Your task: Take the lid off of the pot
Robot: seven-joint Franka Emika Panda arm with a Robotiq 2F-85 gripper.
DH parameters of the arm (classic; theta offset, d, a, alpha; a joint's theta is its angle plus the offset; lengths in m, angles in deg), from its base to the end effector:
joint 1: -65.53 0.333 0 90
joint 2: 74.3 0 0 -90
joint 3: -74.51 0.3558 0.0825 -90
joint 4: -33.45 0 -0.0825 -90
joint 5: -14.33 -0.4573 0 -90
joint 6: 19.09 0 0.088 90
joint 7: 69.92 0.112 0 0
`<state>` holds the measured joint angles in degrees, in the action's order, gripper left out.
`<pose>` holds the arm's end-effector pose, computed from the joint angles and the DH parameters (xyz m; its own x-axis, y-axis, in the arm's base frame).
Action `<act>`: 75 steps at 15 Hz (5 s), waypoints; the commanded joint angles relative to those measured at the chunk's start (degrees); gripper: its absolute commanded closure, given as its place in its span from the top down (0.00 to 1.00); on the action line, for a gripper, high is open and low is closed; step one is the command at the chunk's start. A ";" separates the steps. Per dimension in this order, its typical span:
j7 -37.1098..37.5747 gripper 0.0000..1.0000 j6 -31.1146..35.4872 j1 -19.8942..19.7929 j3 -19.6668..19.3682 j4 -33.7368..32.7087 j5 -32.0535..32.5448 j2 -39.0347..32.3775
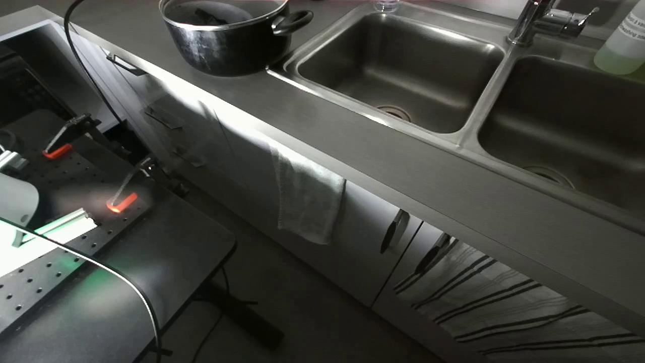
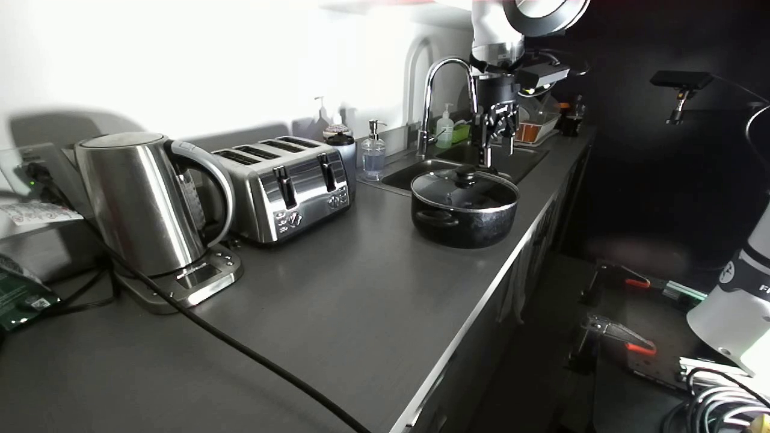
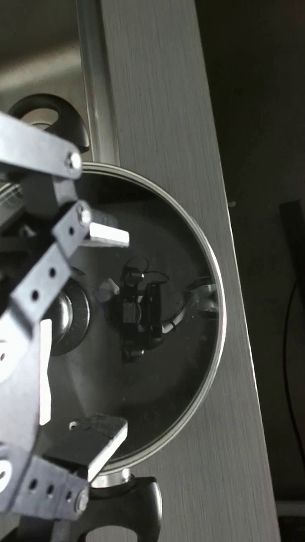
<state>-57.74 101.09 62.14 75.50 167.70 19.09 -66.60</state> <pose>0.5251 -0.0264 0.3697 0.9729 -0.2108 -0.0954 -0.2023 -0.9751 0.0911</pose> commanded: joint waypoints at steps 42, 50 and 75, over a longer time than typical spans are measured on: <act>-6.56 0.24 1.67 1.34 -2.97 -8.90 0.14 -10.47; -12.73 0.24 0.94 1.81 -2.29 -2.30 0.44 1.25; -5.03 0.24 -5.62 20.00 20.50 -6.05 8.37 -0.56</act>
<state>-65.25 97.71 81.12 94.73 165.99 24.31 -64.03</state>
